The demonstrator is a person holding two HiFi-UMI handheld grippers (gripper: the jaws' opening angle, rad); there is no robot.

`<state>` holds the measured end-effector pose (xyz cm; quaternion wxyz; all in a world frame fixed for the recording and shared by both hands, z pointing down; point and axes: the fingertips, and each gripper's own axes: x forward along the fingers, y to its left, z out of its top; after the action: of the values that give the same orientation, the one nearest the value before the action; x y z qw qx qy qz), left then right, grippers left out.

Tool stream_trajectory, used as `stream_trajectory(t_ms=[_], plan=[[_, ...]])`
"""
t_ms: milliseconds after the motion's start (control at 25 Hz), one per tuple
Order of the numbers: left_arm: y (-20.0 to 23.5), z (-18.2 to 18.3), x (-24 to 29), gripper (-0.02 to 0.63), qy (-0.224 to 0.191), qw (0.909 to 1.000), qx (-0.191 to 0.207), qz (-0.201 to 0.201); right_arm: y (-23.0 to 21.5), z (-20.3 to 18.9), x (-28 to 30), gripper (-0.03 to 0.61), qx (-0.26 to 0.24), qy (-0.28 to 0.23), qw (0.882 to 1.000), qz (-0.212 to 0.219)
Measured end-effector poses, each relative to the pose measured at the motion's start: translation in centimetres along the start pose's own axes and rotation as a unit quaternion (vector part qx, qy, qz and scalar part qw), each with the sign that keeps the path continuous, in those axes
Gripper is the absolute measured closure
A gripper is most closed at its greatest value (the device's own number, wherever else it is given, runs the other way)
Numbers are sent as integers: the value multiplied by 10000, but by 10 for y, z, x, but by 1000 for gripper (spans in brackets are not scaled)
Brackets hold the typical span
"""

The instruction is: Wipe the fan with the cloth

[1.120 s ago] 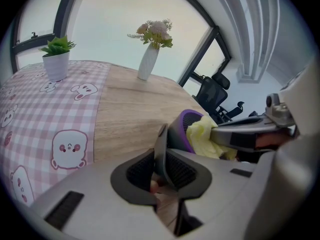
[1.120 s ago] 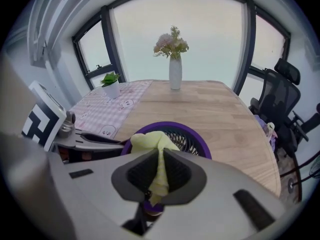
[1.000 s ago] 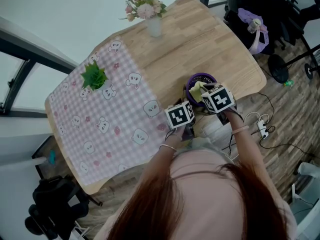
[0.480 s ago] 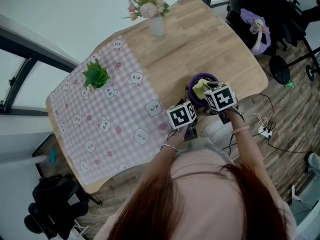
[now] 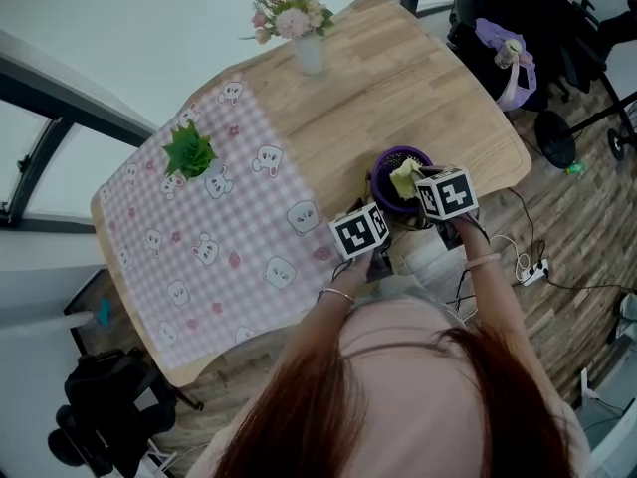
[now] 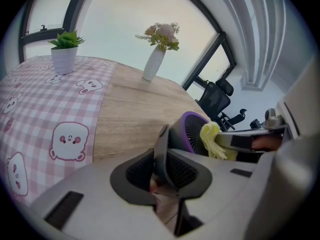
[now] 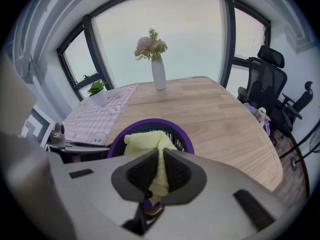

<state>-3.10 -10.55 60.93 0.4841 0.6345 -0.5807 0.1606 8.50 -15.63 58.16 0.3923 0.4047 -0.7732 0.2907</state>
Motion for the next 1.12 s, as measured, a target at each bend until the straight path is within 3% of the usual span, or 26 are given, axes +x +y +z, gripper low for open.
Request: stream_trajectory(t_ms=[520, 1120], plan=[[0, 0, 0, 545, 9, 10000, 90, 25, 7, -9, -9, 552, 109, 18, 9999, 7], [0, 1, 1, 545, 10, 9999, 126, 35, 23, -16, -6, 552, -279, 117, 9995, 70]])
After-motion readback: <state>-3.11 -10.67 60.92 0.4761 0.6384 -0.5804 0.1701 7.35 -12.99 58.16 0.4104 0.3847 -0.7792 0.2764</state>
